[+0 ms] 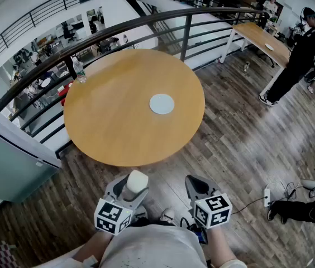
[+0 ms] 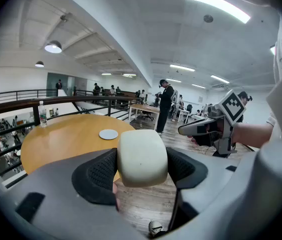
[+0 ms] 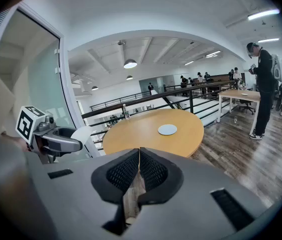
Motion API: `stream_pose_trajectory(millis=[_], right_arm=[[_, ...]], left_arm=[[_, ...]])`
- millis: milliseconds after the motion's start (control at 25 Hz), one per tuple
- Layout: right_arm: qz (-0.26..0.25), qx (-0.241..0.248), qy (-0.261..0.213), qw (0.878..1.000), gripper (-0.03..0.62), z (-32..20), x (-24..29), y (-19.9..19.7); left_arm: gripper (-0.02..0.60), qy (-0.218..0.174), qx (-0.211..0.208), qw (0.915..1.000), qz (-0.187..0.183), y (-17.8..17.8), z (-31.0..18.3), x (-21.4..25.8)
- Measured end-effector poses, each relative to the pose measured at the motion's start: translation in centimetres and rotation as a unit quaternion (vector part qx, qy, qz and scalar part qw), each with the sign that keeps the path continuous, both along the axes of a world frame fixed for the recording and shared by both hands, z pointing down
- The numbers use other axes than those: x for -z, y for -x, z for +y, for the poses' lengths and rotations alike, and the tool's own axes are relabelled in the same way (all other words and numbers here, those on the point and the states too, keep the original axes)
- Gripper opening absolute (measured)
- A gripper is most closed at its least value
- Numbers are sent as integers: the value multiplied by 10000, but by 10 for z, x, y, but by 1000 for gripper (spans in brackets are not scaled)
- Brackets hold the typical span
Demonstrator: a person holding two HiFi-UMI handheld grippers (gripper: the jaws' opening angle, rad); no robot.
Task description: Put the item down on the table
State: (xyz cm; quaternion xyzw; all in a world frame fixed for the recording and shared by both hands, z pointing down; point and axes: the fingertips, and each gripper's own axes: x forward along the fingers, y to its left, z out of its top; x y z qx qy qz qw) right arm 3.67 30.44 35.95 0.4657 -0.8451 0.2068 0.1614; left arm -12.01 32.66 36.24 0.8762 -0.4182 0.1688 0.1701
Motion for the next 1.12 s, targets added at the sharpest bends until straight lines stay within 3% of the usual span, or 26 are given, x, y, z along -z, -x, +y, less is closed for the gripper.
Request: stream_pose_trajectory(millis=[400,960,1120], right_arm=[[89,85,3,9999,25,4,-3,12],[85,-506,0,9987,25,4,-1,31],[107,-518,19,9986,25,3,-3,48]], left_arm=[[321,-3,-39,10000,39,6,0,-4],[321,-59,-249,9996,145,44,-4,-5],[321,-169,-299,9994,-16,59,-7,-7]])
